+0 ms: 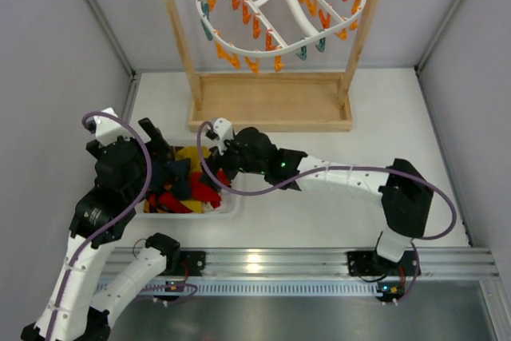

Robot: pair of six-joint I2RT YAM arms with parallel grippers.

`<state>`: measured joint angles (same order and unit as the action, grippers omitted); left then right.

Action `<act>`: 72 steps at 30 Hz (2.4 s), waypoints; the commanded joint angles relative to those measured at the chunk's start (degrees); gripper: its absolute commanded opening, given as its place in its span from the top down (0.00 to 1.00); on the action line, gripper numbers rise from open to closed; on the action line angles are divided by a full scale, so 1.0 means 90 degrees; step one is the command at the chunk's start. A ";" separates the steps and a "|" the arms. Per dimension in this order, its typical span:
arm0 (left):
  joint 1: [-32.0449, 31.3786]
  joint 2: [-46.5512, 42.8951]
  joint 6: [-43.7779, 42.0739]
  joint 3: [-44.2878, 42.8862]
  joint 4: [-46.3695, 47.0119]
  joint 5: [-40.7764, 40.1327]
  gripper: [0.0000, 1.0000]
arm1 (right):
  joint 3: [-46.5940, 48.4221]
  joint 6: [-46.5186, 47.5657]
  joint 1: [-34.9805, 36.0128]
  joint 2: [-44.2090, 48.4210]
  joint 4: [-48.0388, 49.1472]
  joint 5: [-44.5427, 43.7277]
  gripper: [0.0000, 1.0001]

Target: Remove the socks clipped to the hanger

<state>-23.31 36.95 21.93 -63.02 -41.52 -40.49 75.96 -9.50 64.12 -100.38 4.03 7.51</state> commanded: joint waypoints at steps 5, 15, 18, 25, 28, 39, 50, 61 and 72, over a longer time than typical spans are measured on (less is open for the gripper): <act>0.0041 -0.0374 -0.0542 0.0215 0.0316 0.1373 0.01 | -0.1046 0.0246 -0.0151 0.1679 -0.0263 -0.1711 0.01; 0.0323 -0.0141 -0.0591 0.1270 0.0618 0.2359 0.02 | -0.2571 -0.0039 -0.1811 0.3925 -0.0964 -0.4210 0.01; 0.0851 -0.0101 -0.0504 0.1358 0.0648 0.2613 0.02 | -0.2610 -0.0107 -0.2026 0.4579 -0.1745 -0.5431 0.00; 0.1194 -0.0453 -0.0708 0.1661 0.0951 0.3024 0.01 | -0.2981 -0.0341 -0.2134 0.6395 -0.3093 -0.6097 0.00; 0.1213 -0.0443 -0.0699 0.1661 0.0941 0.3073 0.02 | -0.3098 -0.0380 -0.2124 0.7058 -0.3533 -0.6127 0.01; 0.1213 -0.0648 -0.0669 0.1681 0.0961 0.2849 0.02 | -0.3236 -0.0380 -0.2134 0.7911 -0.3993 -0.5941 0.01; 0.1262 -0.0766 -0.0650 0.1671 0.0961 0.2790 0.02 | -0.3284 -0.0575 -0.2124 0.7882 -0.3944 -0.5990 0.00; 0.1272 -0.1019 -0.0601 0.1622 0.1029 0.2858 0.01 | -0.3284 -0.0576 -0.2124 0.8184 -0.4100 -0.6069 0.00; 0.1272 -0.1108 -0.0728 0.1592 0.1029 0.2927 0.01 | -0.3206 -0.0507 -0.2124 0.8301 -0.4374 -0.6020 0.00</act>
<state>-12.34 27.46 16.32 -48.21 -35.92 -14.44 46.46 -14.59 45.56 -26.59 -33.91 -46.13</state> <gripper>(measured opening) 0.985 0.993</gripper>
